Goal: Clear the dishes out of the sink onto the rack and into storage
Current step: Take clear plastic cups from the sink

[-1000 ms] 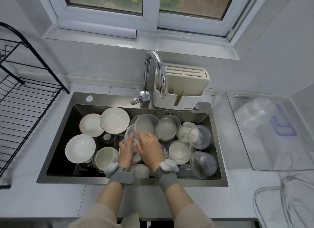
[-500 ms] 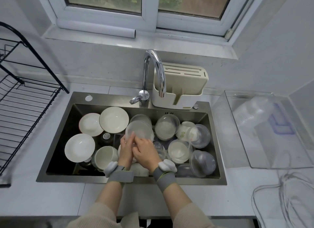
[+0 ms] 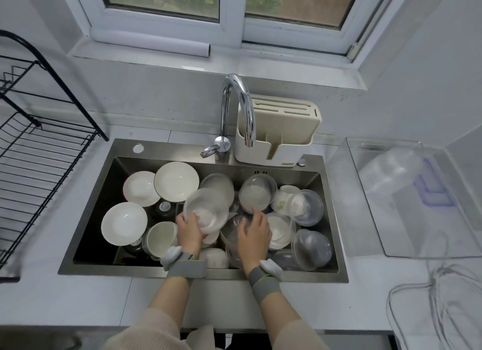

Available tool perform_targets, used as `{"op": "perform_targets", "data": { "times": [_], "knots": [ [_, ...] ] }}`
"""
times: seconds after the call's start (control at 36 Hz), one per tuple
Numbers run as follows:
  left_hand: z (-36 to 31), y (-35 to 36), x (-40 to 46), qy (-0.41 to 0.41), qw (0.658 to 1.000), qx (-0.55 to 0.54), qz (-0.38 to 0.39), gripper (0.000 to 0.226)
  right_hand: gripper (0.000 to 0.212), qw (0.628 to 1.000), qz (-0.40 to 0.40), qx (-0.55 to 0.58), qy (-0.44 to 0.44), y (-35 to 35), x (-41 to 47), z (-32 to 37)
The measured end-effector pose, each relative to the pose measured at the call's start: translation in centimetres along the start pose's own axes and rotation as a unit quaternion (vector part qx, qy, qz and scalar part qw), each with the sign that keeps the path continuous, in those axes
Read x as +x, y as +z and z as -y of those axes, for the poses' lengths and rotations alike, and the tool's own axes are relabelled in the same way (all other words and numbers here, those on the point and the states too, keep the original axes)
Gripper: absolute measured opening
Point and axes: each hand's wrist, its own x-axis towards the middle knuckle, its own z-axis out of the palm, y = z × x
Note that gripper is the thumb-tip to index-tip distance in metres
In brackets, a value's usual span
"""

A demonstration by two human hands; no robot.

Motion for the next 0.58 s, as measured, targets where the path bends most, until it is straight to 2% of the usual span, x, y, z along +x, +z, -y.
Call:
{"op": "perform_targets", "data": {
  "times": [0.11,0.19,0.31,0.42,0.58],
  "knots": [
    [-0.3,-0.4,0.6,0.006,1.0,0.01,0.003,0.038,0.081,0.984,0.16,-0.046,0.069,0.0,0.7,-1.5],
    [0.0,-0.2,0.6,0.008,1.0,-0.021,0.019,0.043,0.102,0.964,0.243,-0.08,0.074,0.0,0.8,-1.8],
    [0.4,0.1,0.3,0.001,0.999,-0.025,0.047,0.047,0.099,0.956,0.253,-0.14,0.054,0.1,0.8,-1.7],
    [1.0,0.5,0.1,-0.002,0.997,-0.033,0.064,0.045,0.093,0.961,0.234,-0.126,0.075,0.0,1.3,-1.1],
    [1.4,0.3,0.4,0.004,0.998,-0.032,0.058,0.043,0.083,0.962,0.24,0.053,0.123,-0.9,2.5,-1.0]
  ]
}}
